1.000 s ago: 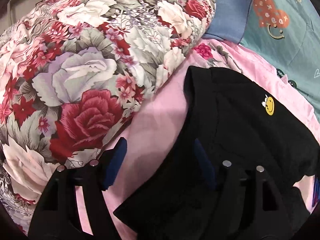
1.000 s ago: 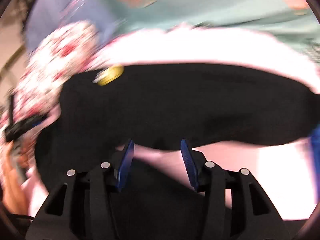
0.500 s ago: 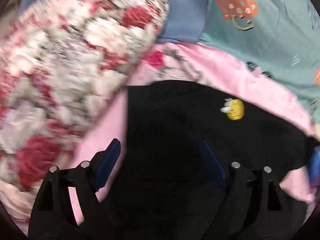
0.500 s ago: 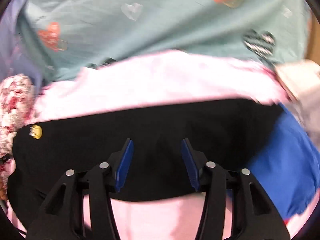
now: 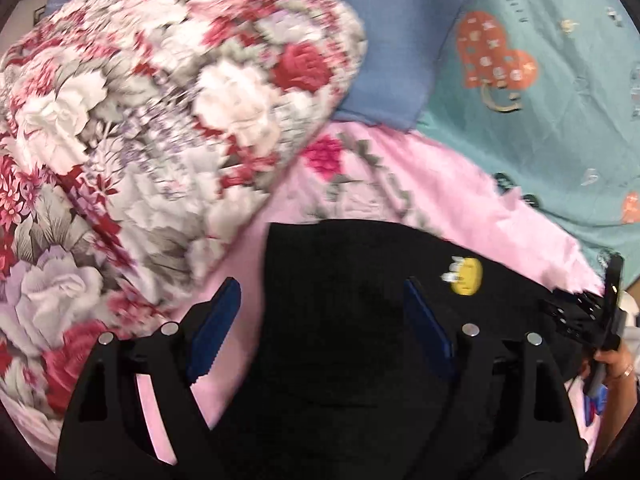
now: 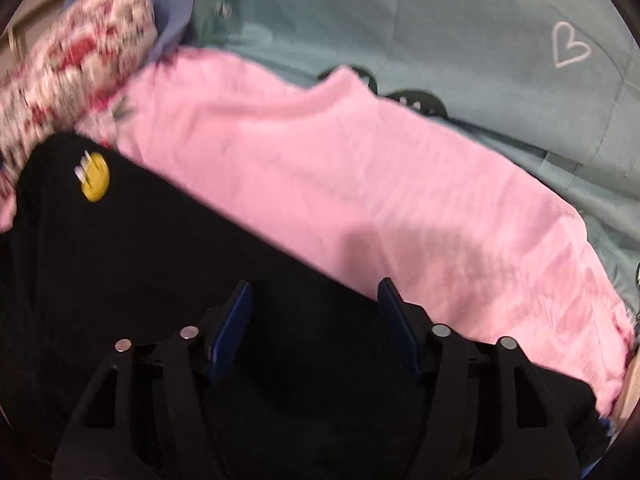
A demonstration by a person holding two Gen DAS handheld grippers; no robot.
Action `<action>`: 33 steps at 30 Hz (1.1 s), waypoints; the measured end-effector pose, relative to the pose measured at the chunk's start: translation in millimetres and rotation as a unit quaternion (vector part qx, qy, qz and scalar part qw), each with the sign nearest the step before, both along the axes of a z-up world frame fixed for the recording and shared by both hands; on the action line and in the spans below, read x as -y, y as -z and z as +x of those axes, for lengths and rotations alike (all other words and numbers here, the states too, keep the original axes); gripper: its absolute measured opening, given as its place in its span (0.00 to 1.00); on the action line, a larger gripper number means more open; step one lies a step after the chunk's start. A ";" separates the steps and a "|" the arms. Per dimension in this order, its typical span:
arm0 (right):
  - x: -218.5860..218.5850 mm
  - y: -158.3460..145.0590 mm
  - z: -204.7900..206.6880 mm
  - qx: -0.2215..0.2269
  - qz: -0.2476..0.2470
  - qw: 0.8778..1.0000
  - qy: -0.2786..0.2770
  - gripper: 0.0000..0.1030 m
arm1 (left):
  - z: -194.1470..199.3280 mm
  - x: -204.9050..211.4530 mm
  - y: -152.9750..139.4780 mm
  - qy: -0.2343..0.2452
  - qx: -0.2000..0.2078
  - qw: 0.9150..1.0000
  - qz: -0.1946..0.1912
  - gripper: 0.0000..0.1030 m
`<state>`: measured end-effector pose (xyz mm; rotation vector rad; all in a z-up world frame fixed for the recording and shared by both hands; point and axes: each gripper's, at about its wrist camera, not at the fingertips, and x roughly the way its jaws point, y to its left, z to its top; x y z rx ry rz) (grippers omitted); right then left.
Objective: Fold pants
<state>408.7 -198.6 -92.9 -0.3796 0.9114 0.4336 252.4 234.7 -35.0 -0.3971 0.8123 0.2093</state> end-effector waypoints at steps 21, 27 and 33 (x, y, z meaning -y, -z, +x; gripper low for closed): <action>38.9 -15.9 -22.4 0.040 0.036 0.996 0.076 0.56 | 30.4 -0.8 24.1 -0.014 -0.037 0.999 0.004 0.81; 44.3 -0.2 -12.1 0.011 0.030 0.997 0.072 0.46 | 48.8 13.9 24.0 -0.020 -0.028 0.991 0.129 0.82; -3.7 3.4 -9.1 0.003 0.001 1.000 -0.010 0.46 | 61.7 12.7 41.9 -0.025 -0.051 0.985 0.165 0.82</action>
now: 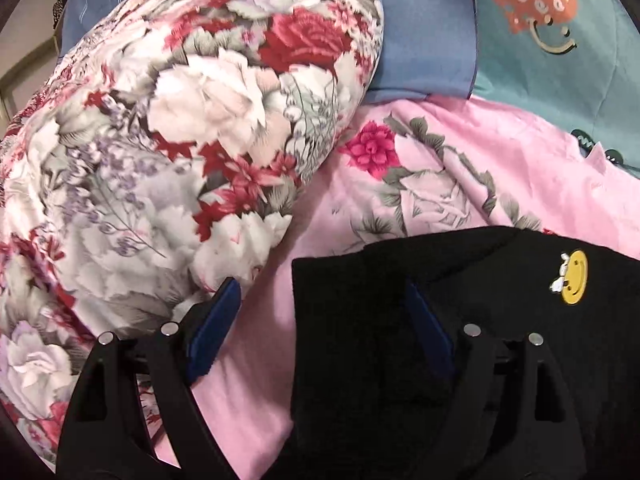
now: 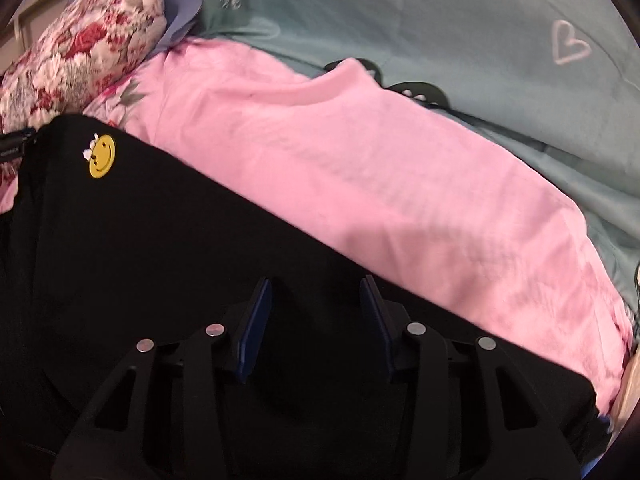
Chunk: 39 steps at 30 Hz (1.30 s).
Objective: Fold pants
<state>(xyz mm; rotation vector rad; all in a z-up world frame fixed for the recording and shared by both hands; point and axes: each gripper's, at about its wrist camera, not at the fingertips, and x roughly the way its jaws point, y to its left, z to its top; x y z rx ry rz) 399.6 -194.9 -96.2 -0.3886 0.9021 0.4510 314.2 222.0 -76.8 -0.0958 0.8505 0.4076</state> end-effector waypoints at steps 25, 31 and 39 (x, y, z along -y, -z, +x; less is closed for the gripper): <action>59.7 -117.1 -127.2 0.030 0.188 0.981 0.037 0.00 | -110.7 8.8 -93.0 0.063 0.079 0.988 -0.117 0.34; 67.5 -100.0 -169.2 0.042 0.147 0.985 0.083 0.44 | -139.9 17.3 -91.0 0.064 0.074 0.989 -0.111 0.34; 10.0 -41.7 -115.8 0.066 -0.042 0.997 0.019 0.67 | -145.9 13.1 -81.9 0.054 0.076 0.989 -0.115 0.34</action>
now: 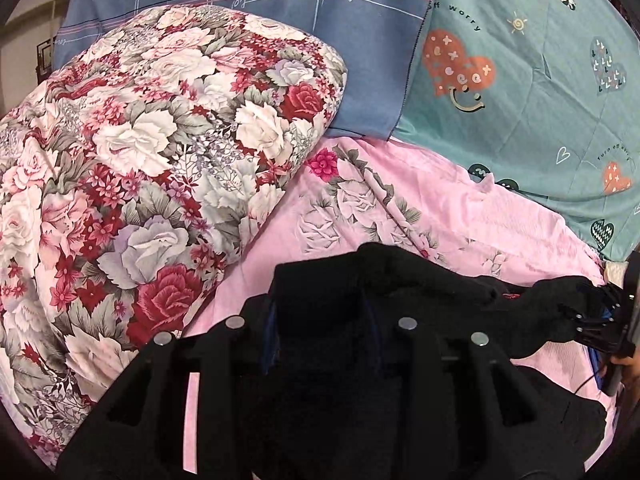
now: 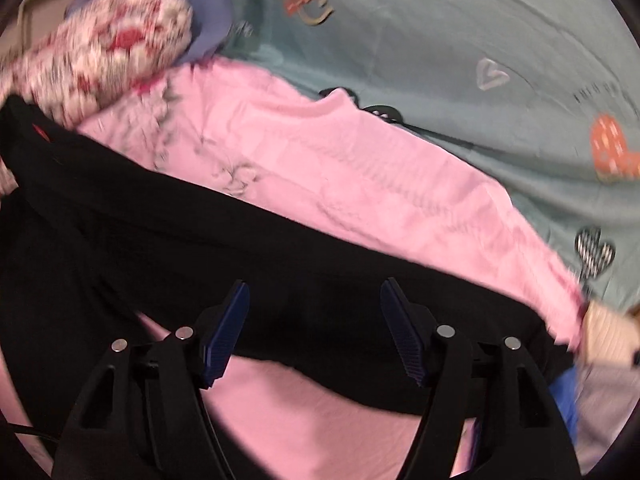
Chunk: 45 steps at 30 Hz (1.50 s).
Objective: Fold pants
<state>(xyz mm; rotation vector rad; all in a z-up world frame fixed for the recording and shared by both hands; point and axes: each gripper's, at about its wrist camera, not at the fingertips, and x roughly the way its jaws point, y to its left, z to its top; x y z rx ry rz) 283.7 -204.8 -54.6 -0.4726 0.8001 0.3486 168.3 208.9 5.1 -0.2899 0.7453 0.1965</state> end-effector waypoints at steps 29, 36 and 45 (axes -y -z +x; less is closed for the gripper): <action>-14.2 44.8 66.1 -0.140 -0.065 0.977 -0.147 0.41 | 7.9 -18.6 41.2 -0.008 -0.019 1.000 -0.008 0.36; -12.9 39.5 64.3 -0.127 -0.059 0.980 -0.140 0.00 | 12.4 -20.5 42.5 -0.016 -0.019 1.000 -0.013 0.36; 32.0 -10.6 26.6 -0.084 0.058 0.992 -0.077 0.00 | 4.8 -27.1 34.7 -0.018 -0.014 0.999 -0.042 0.36</action>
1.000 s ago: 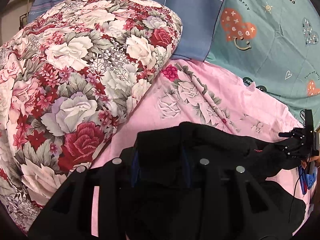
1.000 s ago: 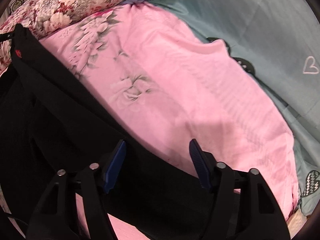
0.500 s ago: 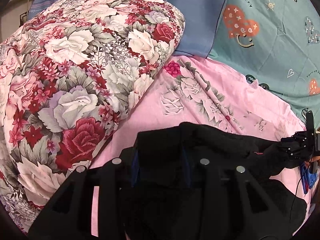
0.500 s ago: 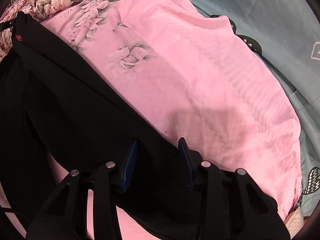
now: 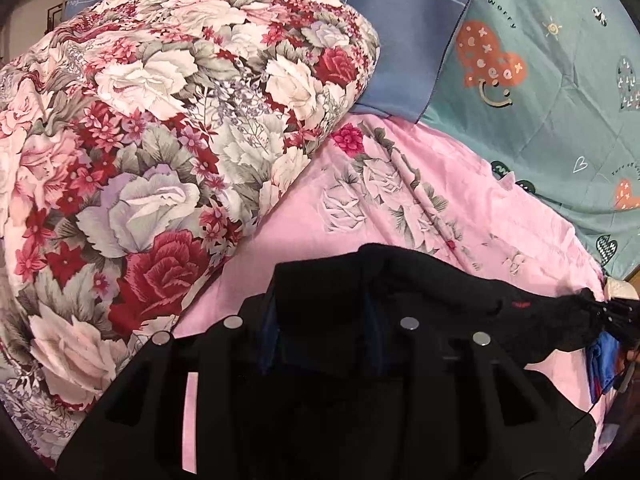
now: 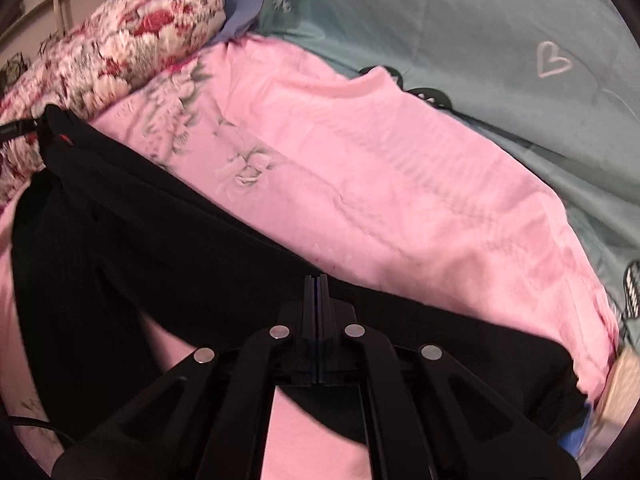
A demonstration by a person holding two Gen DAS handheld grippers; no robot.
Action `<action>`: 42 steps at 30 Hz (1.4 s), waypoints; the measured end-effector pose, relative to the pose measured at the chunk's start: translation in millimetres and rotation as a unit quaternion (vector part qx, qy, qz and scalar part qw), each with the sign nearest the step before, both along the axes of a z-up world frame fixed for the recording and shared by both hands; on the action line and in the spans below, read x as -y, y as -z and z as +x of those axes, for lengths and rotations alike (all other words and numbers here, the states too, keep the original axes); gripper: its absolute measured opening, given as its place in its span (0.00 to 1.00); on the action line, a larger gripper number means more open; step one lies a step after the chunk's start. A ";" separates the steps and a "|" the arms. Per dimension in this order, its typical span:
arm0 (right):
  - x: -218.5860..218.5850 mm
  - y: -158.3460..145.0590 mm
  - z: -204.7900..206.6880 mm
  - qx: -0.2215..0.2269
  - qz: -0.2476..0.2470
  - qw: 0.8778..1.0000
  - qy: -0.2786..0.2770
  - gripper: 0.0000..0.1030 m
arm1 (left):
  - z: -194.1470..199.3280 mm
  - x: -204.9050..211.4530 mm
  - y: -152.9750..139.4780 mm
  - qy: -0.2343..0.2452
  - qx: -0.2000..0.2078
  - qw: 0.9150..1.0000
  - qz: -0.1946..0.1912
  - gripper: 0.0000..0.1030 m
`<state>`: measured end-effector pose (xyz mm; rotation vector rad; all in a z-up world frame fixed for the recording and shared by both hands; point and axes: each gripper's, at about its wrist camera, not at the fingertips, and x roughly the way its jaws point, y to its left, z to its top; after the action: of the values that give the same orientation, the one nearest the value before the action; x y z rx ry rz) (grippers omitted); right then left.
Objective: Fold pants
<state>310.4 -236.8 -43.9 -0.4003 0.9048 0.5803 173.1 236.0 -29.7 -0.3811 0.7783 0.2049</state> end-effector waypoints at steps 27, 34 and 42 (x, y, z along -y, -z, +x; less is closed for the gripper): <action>17.7 49.6 -252.3 0.036 0.042 0.993 0.103 0.46 | -108.1 -1.6 28.7 0.003 -0.078 0.996 0.041 0.88; 23.8 33.4 -239.7 0.088 0.047 0.974 0.203 0.47 | -125.6 6.4 20.7 0.023 -0.096 0.995 0.026 0.91; 13.8 30.9 -224.4 0.101 0.021 0.970 0.220 0.47 | -88.8 13.8 36.1 0.037 -0.131 0.988 -0.070 0.89</action>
<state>85.9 -250.6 -74.9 -0.2055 0.7513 0.1465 84.3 222.2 -65.8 -0.4621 1.0674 0.1311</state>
